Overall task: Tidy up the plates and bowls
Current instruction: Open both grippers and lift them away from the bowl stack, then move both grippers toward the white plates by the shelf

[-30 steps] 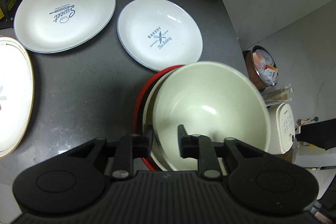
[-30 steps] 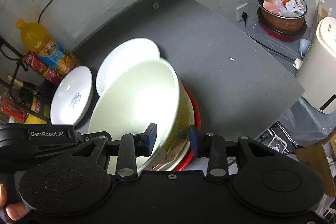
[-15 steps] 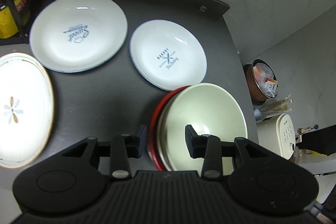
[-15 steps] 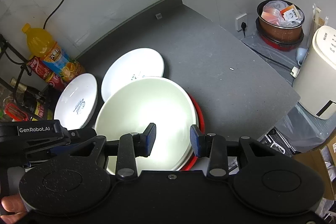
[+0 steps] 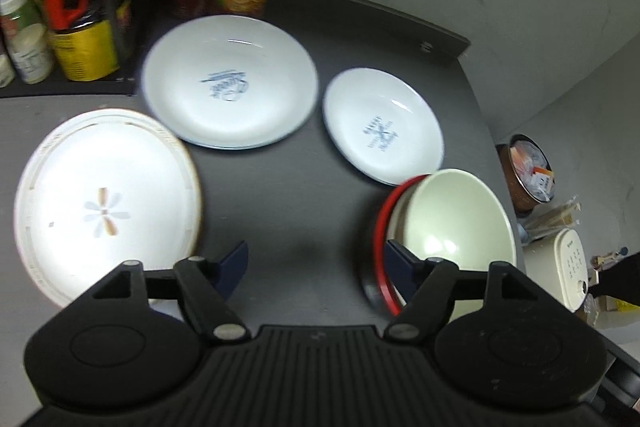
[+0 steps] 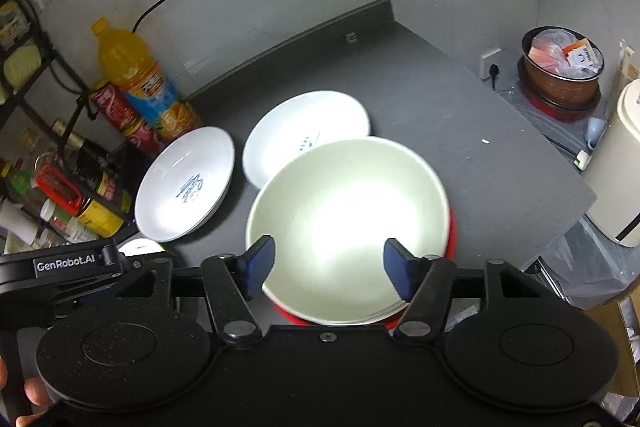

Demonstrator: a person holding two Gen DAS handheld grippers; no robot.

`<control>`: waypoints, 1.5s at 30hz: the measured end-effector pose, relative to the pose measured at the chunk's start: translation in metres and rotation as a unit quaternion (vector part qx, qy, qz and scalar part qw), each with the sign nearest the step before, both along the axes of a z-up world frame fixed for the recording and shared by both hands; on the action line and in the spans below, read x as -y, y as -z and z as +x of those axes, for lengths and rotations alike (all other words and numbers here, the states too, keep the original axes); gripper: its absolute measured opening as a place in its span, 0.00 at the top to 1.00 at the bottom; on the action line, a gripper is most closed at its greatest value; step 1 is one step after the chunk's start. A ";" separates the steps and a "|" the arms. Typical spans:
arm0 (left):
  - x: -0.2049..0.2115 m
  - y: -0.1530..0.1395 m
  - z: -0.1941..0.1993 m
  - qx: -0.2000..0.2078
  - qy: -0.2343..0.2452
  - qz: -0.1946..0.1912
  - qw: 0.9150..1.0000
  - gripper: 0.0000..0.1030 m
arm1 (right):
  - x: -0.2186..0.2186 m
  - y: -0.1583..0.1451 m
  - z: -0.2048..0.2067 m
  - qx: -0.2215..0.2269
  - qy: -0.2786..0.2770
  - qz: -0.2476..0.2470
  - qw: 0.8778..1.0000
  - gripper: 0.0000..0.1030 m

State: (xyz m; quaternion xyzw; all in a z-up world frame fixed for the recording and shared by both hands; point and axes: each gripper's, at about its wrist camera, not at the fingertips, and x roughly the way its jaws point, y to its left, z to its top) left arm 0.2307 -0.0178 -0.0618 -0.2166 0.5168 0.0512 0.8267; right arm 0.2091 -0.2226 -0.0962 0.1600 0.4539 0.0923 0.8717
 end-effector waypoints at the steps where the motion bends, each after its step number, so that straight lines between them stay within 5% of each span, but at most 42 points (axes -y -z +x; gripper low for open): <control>1: -0.006 0.000 -0.003 -0.002 -0.004 0.002 1.000 0.28 | -0.004 0.000 0.000 -0.001 -0.002 0.001 1.000 0.38; 9: -0.044 -0.004 -0.026 0.001 -0.032 0.010 0.999 0.27 | -0.038 -0.009 -0.008 0.009 -0.035 0.000 0.999 0.23; 32: -0.117 -0.002 -0.049 0.000 -0.096 0.016 0.995 0.27 | -0.103 -0.016 0.016 0.018 -0.116 -0.020 0.993 0.15; 45: -0.143 0.002 -0.025 0.012 -0.132 0.005 0.991 0.27 | -0.120 -0.012 0.061 0.006 -0.138 -0.008 0.990 0.16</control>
